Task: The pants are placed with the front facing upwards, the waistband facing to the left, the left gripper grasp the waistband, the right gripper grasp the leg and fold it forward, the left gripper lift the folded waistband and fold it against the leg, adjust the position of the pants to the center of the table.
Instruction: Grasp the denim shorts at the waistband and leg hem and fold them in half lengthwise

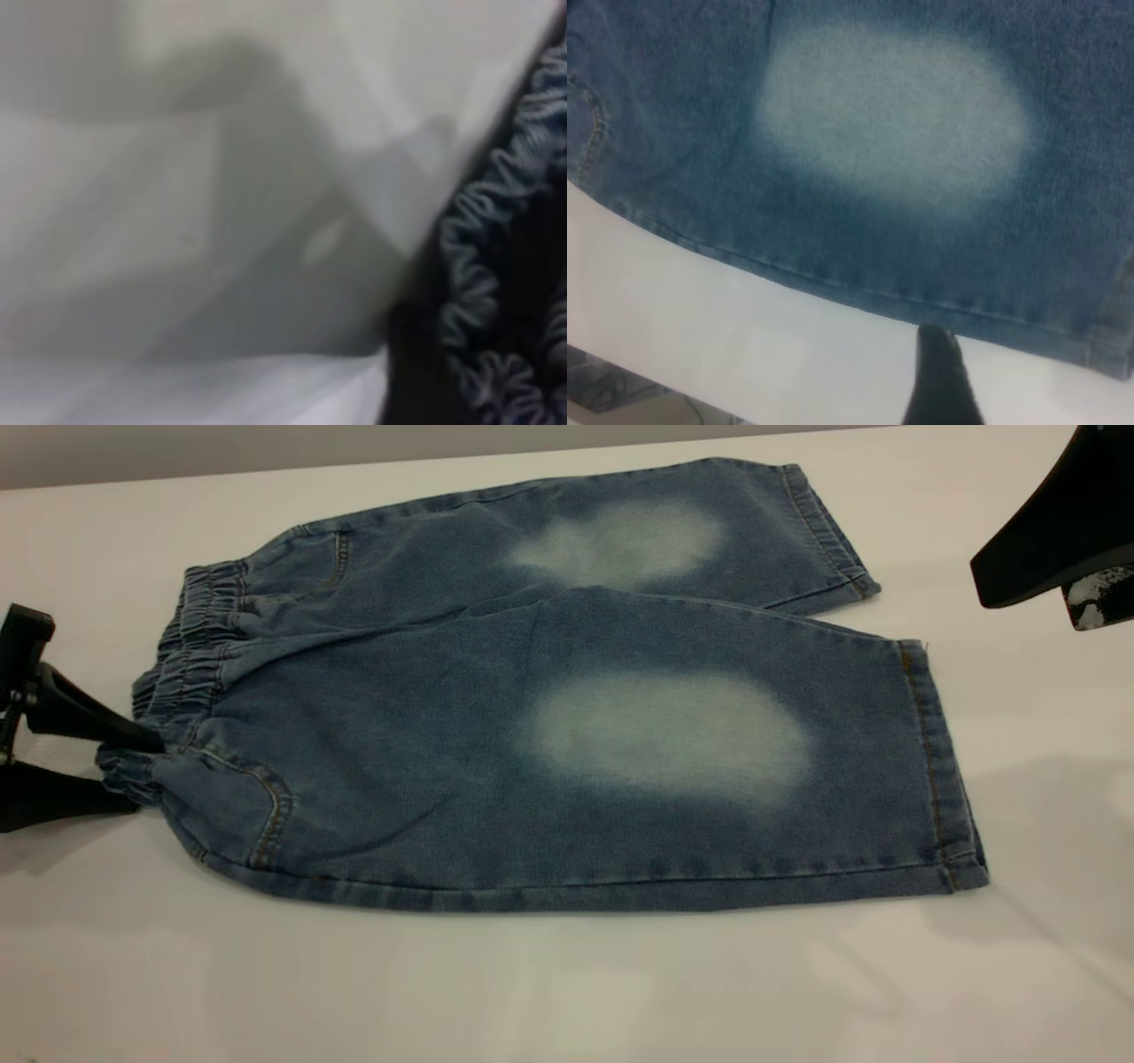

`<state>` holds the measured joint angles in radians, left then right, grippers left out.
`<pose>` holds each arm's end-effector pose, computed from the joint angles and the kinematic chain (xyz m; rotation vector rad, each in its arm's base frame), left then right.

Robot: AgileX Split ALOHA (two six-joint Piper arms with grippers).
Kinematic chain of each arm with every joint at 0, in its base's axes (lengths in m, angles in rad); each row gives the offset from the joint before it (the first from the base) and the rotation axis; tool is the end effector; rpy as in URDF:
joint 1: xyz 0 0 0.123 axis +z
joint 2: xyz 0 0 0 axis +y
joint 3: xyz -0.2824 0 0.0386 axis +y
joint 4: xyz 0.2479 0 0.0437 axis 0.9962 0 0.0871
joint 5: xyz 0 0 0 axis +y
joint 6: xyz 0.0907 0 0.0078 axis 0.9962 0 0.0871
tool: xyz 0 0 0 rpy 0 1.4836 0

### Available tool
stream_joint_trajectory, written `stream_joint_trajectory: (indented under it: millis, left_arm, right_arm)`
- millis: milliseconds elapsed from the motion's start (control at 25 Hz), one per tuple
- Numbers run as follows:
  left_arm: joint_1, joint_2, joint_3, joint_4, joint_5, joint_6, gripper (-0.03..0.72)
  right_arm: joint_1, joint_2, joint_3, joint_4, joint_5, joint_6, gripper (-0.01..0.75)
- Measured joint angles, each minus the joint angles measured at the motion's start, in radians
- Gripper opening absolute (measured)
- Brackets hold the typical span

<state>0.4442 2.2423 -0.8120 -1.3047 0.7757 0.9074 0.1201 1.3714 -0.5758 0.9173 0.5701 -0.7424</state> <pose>0.2813 0.0657 0.0137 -1.0657 2.6976 -1.1275 0.2190 0.0658 0.1884 -0.1872 2.6242 0.6571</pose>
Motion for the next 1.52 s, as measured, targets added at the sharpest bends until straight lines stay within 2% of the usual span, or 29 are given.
stream_joint_trajectory:
  millis: [160, 240, 600, 760, 1080, 1360, 1520]
  left_arm:
    - [0.0, 0.002, 0.001, 0.01, -0.031, 0.001, 0.175]
    - [-0.001, 0.003, 0.002, 0.01, -0.037, 0.003, 0.12]
    - [-0.003, -0.056, 0.002, 0.03, -0.1, 0.042, 0.115]
    - [0.0, -0.105, 0.002, 0.051, -0.127, 0.049, 0.114]
    - [0.0, -0.147, 0.002, 0.027, -0.012, 0.051, 0.114]
    - [0.0, -0.148, 0.002, 0.021, 0.02, 0.051, 0.114]
    - [0.0, -0.149, 0.001, 0.021, 0.028, 0.052, 0.114]
  right_arm:
    - [0.0, 0.0, 0.0, 0.0, 0.0, 0.0, 0.408]
    - [0.0, 0.0, 0.0, 0.0, 0.0, 0.001, 0.408]
    - [0.0, 0.131, 0.003, 0.036, 0.095, 0.129, 0.408]
    - [0.0, 0.267, 0.006, 0.048, 0.088, 0.146, 0.408]
    - [0.0, 0.54, 0.0, 0.19, 0.096, -0.041, 0.408]
    - [0.0, 0.659, -0.001, 0.392, 0.107, -0.256, 0.408]
    - [0.0, 0.687, -0.001, 0.423, 0.088, -0.29, 0.408]
